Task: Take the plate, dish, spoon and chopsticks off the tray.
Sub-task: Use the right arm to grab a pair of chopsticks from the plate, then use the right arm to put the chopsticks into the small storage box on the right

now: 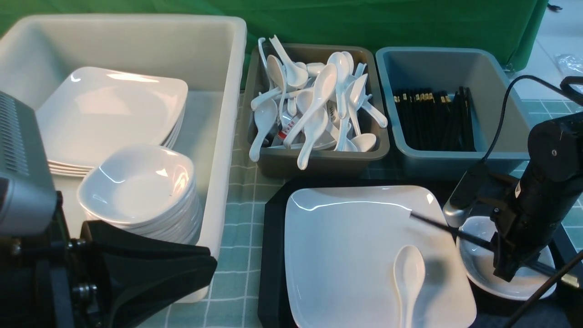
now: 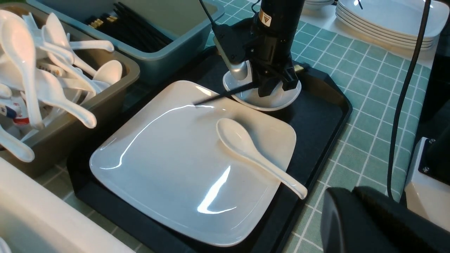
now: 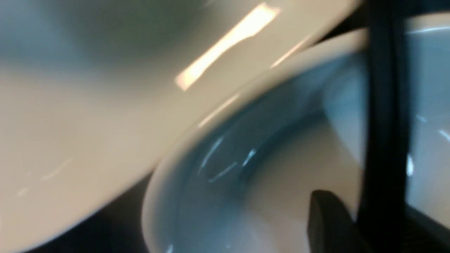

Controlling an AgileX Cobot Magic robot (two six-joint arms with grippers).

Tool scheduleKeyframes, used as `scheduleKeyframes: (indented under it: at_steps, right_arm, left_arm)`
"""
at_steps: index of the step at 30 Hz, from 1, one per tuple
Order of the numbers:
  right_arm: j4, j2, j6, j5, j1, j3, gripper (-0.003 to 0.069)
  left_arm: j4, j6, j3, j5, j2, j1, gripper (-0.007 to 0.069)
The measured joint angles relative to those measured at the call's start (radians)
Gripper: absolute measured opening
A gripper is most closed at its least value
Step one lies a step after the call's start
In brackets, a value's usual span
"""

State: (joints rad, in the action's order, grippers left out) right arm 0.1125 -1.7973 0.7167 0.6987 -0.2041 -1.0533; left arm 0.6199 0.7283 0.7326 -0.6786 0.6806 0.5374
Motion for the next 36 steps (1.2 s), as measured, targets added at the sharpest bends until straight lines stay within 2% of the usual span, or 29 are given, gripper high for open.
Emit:
scheduleKeyframes:
  at_steps: [6,9,12,14,15,16,20,23,27,30,33,34,35,36]
  right_arm:
    - [-0.001,0.055,0.016,0.060,-0.005,0.000,0.0125]
    - [-0.007,0.170,0.074,0.118,-0.051,0.000,0.0125]
    - [-0.027,0.257,0.030,0.043,-0.082,-0.013,0.0125]
    - [-0.047,0.285,-0.072,-0.073,-0.084,-0.052,0.0125]
    - [-0.047,0.286,-0.084,-0.072,-0.084,-0.058,0.0125]
    - [-0.059,0.287,-0.181,-0.174,-0.073,-0.103,0.0125]
    - [-0.112,0.207,-0.482,-0.403,-0.018,-0.265,0.0125]
    - [-0.137,0.086,-0.624,-0.478,0.014,-0.397,0.0125]
    - [-0.146,-0.169,-0.736,-0.477,0.050,-0.617,0.0132]
    - [-0.147,-0.281,-0.788,-0.429,0.057,-0.705,0.0204]
    - [-0.148,-0.328,-0.803,-0.379,0.060,-0.743,0.0343]
    - [-0.148,-0.330,-0.802,-0.374,0.060,-0.743,0.0355]
    - [-0.148,-0.333,-0.798,-0.339,0.060,-0.750,0.0440]
    - [-0.148,-0.333,-0.797,-0.333,0.060,-0.751,0.0449]
  left_arm:
    - [-0.014,0.001,0.000,0.000,0.000,0.000,0.0013]
    - [-0.018,0.004,0.000,0.008,0.000,0.000,0.0013]
    - [-0.021,0.034,0.000,0.038,0.000,0.000,0.0013]
    - [-0.022,0.048,0.000,0.076,0.000,0.000,0.0013]
    - [-0.022,0.050,0.000,0.081,0.000,0.000,0.0013]
    - [-0.022,0.052,0.000,0.117,0.000,0.000,0.0013]
    - [-0.002,0.053,0.000,0.216,0.000,0.000,0.0015]
    - [0.002,0.053,0.000,0.269,0.000,0.000,0.0017]
    - [0.005,0.053,0.000,0.276,0.000,0.000,0.0017]
    - [0.006,0.053,0.000,0.267,0.000,0.000,0.0017]
    - [0.006,0.053,0.000,0.258,0.000,0.000,0.0017]
    - [0.006,0.053,0.000,0.258,0.000,0.000,0.0017]
    - [0.006,0.051,0.000,0.258,0.000,0.000,0.0017]
    - [0.006,0.050,0.000,0.258,0.000,0.000,0.0017]
